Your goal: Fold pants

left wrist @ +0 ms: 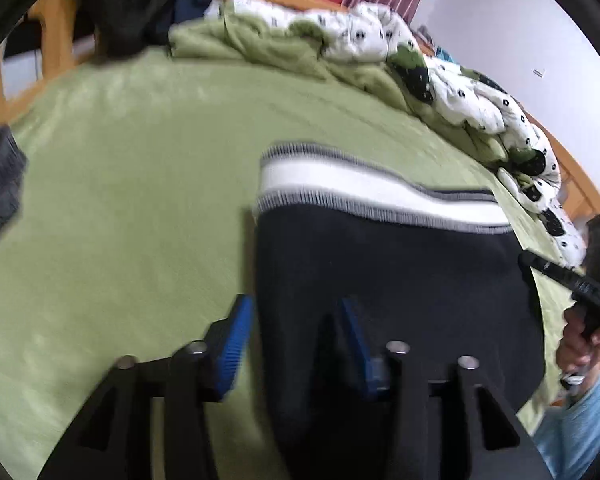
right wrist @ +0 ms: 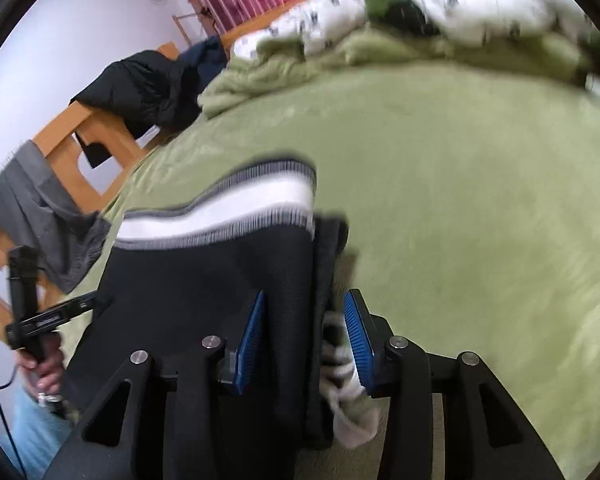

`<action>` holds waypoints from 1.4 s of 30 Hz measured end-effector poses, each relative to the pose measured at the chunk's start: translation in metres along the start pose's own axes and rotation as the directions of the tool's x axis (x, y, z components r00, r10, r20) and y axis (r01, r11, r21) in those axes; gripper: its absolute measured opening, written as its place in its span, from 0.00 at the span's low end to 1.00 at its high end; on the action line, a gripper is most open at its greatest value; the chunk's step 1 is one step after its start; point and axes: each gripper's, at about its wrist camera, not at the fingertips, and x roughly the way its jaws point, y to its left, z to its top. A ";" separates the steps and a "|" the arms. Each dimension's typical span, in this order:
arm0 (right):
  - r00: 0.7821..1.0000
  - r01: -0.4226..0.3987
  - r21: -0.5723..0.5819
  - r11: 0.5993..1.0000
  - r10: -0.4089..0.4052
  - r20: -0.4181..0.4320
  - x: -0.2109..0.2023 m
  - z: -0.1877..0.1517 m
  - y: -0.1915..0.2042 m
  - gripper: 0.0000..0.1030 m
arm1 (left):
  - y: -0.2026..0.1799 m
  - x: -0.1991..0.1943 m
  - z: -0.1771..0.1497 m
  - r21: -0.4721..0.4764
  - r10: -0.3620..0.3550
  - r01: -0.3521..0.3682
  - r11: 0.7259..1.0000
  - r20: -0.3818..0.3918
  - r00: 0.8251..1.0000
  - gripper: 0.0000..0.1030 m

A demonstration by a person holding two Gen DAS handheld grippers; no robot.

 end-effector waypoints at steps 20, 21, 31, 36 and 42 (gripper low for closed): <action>0.988 0.120 -0.072 0.990 -0.113 0.104 -0.005 0.029 0.019 0.22 | -0.054 0.008 0.040 0.115 -0.050 0.036 0.993 0.120 0.991 0.56; 0.988 0.113 -0.101 0.988 -0.101 0.119 -0.006 0.035 0.030 0.22 | -0.059 0.014 0.045 0.119 -0.030 0.015 0.993 0.120 0.992 0.56; 0.980 0.201 -0.216 0.956 -0.196 0.044 0.061 0.026 0.048 0.25 | -0.052 0.066 0.050 0.102 0.057 -0.060 0.993 0.033 0.998 0.56; 0.977 0.211 -0.236 0.948 -0.205 0.050 0.070 0.028 0.049 0.25 | -0.055 0.075 0.047 0.125 0.095 -0.099 0.987 0.039 0.995 0.56; 0.982 0.191 -0.223 0.956 -0.185 0.049 0.074 0.030 0.047 0.25 | -0.058 0.073 0.045 0.126 0.088 -0.092 0.988 0.035 0.995 0.56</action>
